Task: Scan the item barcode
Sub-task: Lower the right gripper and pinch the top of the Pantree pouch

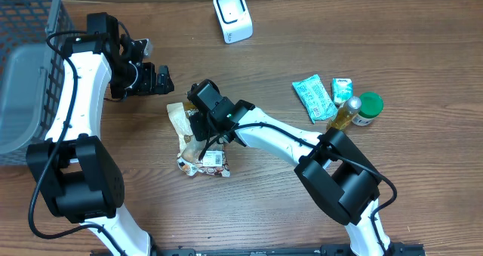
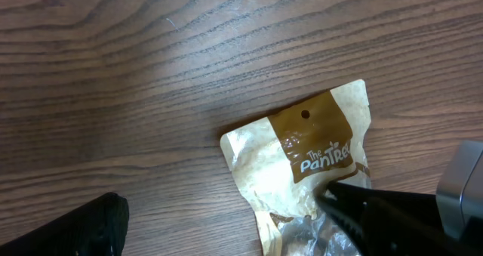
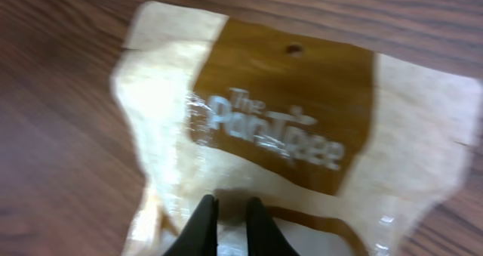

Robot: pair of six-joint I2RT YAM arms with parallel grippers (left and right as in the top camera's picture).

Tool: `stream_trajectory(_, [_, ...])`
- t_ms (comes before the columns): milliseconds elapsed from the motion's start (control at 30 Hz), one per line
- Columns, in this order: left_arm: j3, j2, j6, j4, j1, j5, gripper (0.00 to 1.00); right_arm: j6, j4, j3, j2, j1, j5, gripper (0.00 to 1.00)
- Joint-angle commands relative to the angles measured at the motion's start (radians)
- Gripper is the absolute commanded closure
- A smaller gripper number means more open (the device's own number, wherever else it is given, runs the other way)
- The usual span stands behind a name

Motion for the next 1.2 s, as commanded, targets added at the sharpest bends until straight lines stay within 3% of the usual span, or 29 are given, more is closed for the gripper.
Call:
stream_trajectory(0, [0.008,-0.010,-0.021,0.000,0.000,0.002,0.00,0.007,-0.016,-0.008,0.022,-0.009,0.126,0.91])
stream_trajectory(467, [0.008,-0.010,-0.021,0.001,0.000,0.002,0.00,0.137,-0.192,-0.003,0.021,-0.159,0.130,0.92])
stream_trajectory(633, [0.008,-0.010,-0.021,0.001,0.000,0.002,0.00,0.137,-0.270,0.032,0.002,-0.165,0.108,0.86])
stream_trajectory(867, [0.008,-0.010,-0.021,0.000,0.000,0.002,0.00,0.137,-0.366,0.110,-0.104,-0.165,0.048,0.84])
stream_trajectory(1167, [0.008,-0.010,-0.021,0.000,0.000,0.002,0.00,0.182,-0.521,0.103,-0.109,-0.164,0.047,0.83])
